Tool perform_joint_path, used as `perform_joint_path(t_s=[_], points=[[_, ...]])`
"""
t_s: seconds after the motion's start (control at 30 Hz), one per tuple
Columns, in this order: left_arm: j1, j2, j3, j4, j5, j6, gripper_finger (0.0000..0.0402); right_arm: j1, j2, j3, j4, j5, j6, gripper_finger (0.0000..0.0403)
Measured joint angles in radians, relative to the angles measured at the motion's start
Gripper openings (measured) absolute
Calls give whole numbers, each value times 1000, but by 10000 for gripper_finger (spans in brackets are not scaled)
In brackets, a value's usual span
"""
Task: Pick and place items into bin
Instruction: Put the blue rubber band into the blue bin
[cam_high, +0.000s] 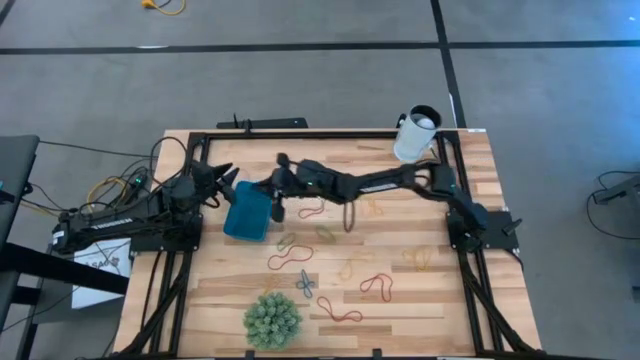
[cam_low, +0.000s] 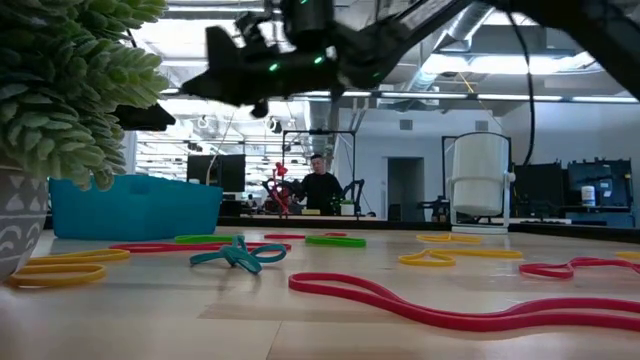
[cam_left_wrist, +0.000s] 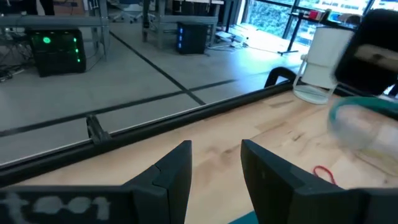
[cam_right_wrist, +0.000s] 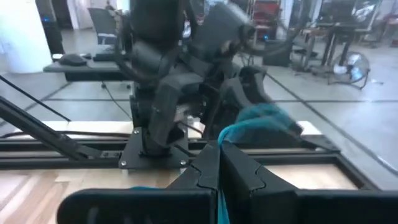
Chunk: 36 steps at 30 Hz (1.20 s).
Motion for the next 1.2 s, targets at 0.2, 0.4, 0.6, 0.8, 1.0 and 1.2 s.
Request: perform_joint_path(t_s=[0.2,0.4,0.6,0.8,1.0,1.2], points=[[0,0,2,-4,-87,67,128,-7,145,150,-119,6,1,0],[0,0,48,-110,-185,61,128,-24,214,202,-177,43,54,0],[0,0,63,-153,-186,55,128,-48,213,204,-280,62,55,0],[0,0,63,-153,-186,52,128,-60,213,205,-330,57,54,20],[0,0,63,-153,-186,52,128,-51,211,205,-400,57,13,60],[0,0,63,-155,-186,52,128,-46,211,205,-404,56,-8,102]])
